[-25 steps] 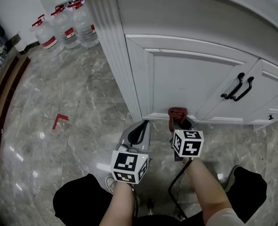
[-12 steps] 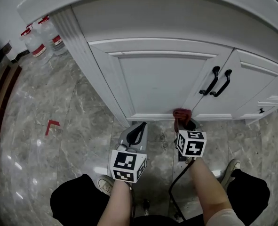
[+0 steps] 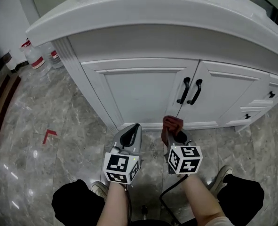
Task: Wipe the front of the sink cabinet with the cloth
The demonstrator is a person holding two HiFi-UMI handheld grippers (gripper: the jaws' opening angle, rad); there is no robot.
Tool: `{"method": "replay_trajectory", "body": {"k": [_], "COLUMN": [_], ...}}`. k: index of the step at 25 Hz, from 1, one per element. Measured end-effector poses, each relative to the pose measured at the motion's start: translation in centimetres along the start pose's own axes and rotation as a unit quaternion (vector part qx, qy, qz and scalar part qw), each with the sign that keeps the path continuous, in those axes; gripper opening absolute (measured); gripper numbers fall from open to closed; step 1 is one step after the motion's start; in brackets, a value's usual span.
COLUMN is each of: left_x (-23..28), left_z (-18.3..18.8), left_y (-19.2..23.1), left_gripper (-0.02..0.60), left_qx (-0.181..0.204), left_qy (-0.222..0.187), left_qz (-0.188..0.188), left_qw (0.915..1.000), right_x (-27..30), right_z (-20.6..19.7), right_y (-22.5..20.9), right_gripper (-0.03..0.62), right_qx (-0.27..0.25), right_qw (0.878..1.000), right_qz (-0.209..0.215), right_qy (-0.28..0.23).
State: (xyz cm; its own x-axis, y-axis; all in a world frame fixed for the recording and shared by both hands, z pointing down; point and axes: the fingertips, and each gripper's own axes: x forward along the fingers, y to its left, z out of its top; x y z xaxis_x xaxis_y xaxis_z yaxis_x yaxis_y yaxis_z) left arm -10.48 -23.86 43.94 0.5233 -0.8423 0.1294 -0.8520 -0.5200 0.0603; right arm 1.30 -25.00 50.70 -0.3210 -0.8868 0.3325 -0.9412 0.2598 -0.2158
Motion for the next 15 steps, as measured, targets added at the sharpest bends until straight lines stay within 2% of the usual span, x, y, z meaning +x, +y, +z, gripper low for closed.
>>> {"method": "replay_trajectory", "body": {"k": [7,9,11,15], "left_x": [0.5,0.3,0.0,0.0], "left_z": [6.5,8.7,10.9,13.2], "left_y": [-8.0,-9.5,-10.3,-11.7], "left_gripper": [0.0,0.0,0.0,0.0], "left_qx": [0.07,0.082,0.077,0.081], "left_qy": [-0.048,-0.064,-0.083,-0.091], "left_qz": [-0.037,-0.033,-0.024,-0.005], "left_qw": [0.9957,0.994,0.9932,0.9925], "right_x": [-6.3,-8.1,-9.5,-11.4], "right_z": [9.0,11.7,14.4,19.1], "right_y": [-1.3,-2.3,-3.0,-3.5], "right_gripper": [0.083,0.084,0.083,0.083], "right_qx": [-0.014,-0.02,-0.031,-0.068], "right_qw": [0.997,0.995,0.993,0.988], "right_qz": [0.023,0.024,0.029,0.042], "right_qy": [-0.077,-0.095,-0.111,-0.135]}}
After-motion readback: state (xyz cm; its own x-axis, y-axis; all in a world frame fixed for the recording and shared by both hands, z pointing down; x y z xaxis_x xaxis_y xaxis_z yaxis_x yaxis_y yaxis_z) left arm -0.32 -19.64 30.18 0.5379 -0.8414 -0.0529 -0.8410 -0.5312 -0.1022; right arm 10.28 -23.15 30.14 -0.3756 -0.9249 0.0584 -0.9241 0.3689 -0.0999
